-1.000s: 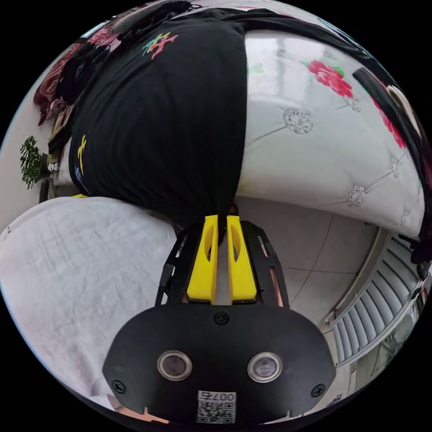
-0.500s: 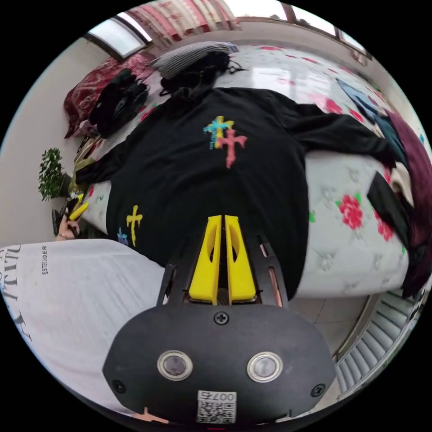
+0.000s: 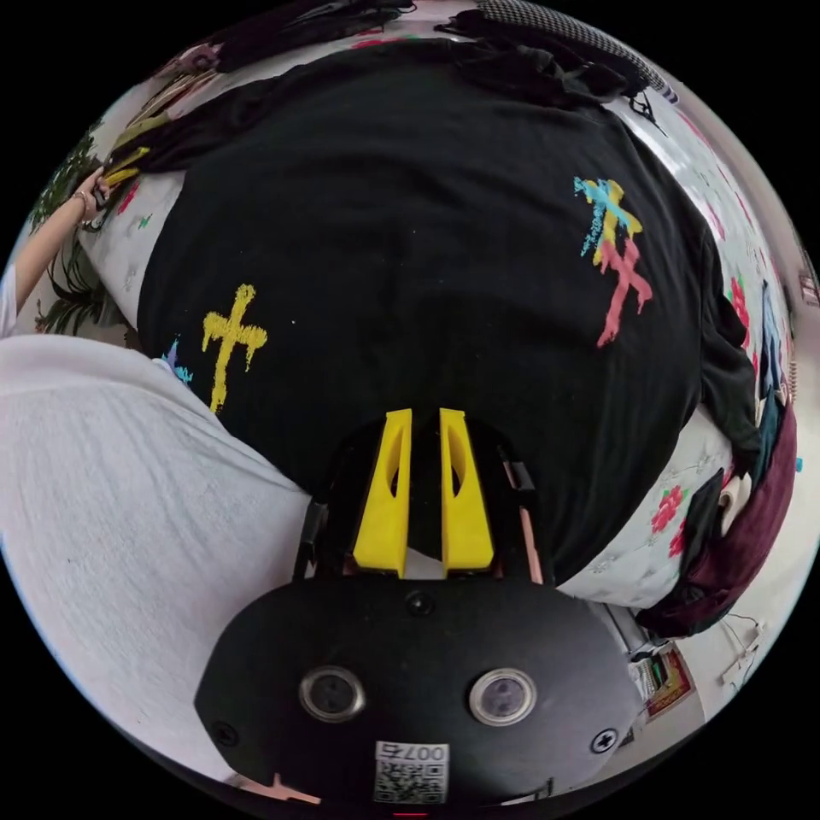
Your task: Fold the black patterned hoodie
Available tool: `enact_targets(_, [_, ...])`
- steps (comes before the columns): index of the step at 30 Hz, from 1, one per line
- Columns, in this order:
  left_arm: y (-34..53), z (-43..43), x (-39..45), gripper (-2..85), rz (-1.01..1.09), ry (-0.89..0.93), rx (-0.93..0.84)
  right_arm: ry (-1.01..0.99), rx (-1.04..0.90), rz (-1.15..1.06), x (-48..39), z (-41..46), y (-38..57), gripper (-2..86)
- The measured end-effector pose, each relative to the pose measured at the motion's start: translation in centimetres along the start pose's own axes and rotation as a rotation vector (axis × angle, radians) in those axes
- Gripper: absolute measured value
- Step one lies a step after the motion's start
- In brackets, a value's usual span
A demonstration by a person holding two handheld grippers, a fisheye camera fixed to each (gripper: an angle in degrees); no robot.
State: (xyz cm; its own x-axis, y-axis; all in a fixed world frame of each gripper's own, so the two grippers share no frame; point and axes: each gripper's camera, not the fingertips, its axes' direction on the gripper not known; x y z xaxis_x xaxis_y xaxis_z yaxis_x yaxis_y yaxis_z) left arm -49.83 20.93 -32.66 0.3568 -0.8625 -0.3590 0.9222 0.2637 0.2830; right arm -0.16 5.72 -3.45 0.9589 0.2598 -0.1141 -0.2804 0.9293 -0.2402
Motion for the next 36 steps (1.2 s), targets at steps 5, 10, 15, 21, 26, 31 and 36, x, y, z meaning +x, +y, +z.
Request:
enact_targets(5, [1.2,-9.8,1.2,2.5,0.178,0.468,0.277,-0.119,0.028,0.123,2.4,0.3,0.7,5.2])
enact_targets(10, [4.0,-12.0,-6.0,2.1,-0.077,0.203,0.333,-0.137,0.076,0.174,2.8,0.8,2.1,4.3])
enact_targets(15, [9.6,-9.5,-14.5,1.5,-0.427,0.331,0.358,-0.129,0.120,0.203,2.5,1.0,3.6,3.0])
enact_targets(21, [10.4,-14.7,-1.4,2.3,0.070,0.450,0.409,-0.122,0.190,0.253,3.2,-0.3,6.0,0.4])
enact_targets(26, [25.1,-17.1,22.1,3.9,0.973,0.697,0.224,-0.241,0.403,0.385,6.5,-3.7,10.8,-0.1])
enact_targets(31, [47.0,-7.3,32.1,9.9,1.461,0.861,-0.349,-0.341,0.601,0.576,11.0,-4.9,17.9,-0.1])
enact_targets(36, [58.8,1.9,26.9,12.2,1.483,0.610,-0.685,-0.384,0.644,0.738,14.8,-3.1,24.2,0.4])
